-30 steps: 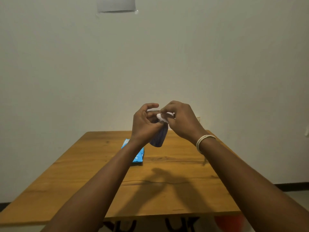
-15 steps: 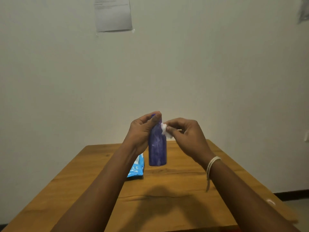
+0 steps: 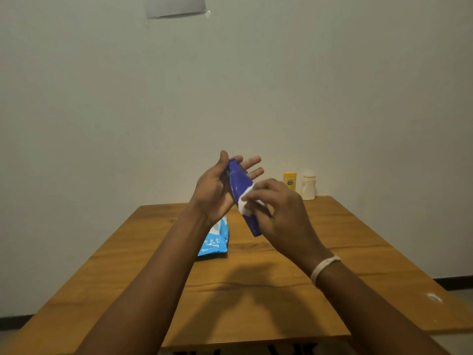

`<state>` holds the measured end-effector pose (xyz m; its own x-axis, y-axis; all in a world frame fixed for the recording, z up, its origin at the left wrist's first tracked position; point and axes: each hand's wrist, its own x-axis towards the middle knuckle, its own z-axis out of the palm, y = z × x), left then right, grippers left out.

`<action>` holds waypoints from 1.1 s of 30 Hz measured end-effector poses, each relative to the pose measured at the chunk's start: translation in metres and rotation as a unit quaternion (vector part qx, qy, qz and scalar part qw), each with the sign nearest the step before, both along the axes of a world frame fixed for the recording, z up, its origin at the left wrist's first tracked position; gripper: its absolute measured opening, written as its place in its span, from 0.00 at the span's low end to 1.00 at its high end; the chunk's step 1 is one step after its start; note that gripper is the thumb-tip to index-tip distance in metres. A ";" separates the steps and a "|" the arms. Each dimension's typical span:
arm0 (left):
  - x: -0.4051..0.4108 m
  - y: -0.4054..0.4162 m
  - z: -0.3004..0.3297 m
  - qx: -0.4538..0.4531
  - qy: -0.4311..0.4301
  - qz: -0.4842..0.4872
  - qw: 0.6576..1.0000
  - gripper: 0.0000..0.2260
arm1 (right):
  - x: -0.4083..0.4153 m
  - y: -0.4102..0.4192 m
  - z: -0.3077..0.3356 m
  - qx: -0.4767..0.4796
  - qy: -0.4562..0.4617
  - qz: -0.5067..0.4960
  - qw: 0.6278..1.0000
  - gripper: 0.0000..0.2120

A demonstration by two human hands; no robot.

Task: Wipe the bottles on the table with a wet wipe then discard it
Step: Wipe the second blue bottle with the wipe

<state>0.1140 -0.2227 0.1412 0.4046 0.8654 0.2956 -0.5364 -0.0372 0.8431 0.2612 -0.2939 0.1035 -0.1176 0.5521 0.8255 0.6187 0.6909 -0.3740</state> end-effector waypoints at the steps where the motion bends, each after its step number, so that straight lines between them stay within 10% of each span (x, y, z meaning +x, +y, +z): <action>1: 0.000 0.001 -0.002 0.001 0.009 -0.005 1.000 0.21 | 0.003 -0.001 -0.004 -0.015 0.030 0.000 0.999 0.11; 6: 0.016 -0.006 -0.011 0.042 0.106 -0.003 0.994 0.21 | -0.005 0.012 0.025 0.000 0.212 -0.038 0.977 0.07; 12: 0.000 0.007 -0.002 0.036 0.047 0.044 0.997 0.20 | -0.013 -0.002 -0.015 0.002 0.016 -0.008 1.000 0.10; 20: 0.008 0.010 -0.012 0.057 0.120 0.035 0.991 0.19 | -0.012 0.018 0.014 -0.001 0.162 -0.007 0.987 0.09; 33: 0.002 0.034 0.023 -0.027 -0.023 0.214 0.976 0.16 | -0.009 0.024 -0.013 -0.010 0.026 0.009 1.000 0.12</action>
<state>0.1160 -0.1887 0.1644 -0.0104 0.9670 0.2545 -0.5188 -0.2228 0.8254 0.2526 -0.2701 0.0910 -0.0851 0.5672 0.8192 0.5861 0.6934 -0.4192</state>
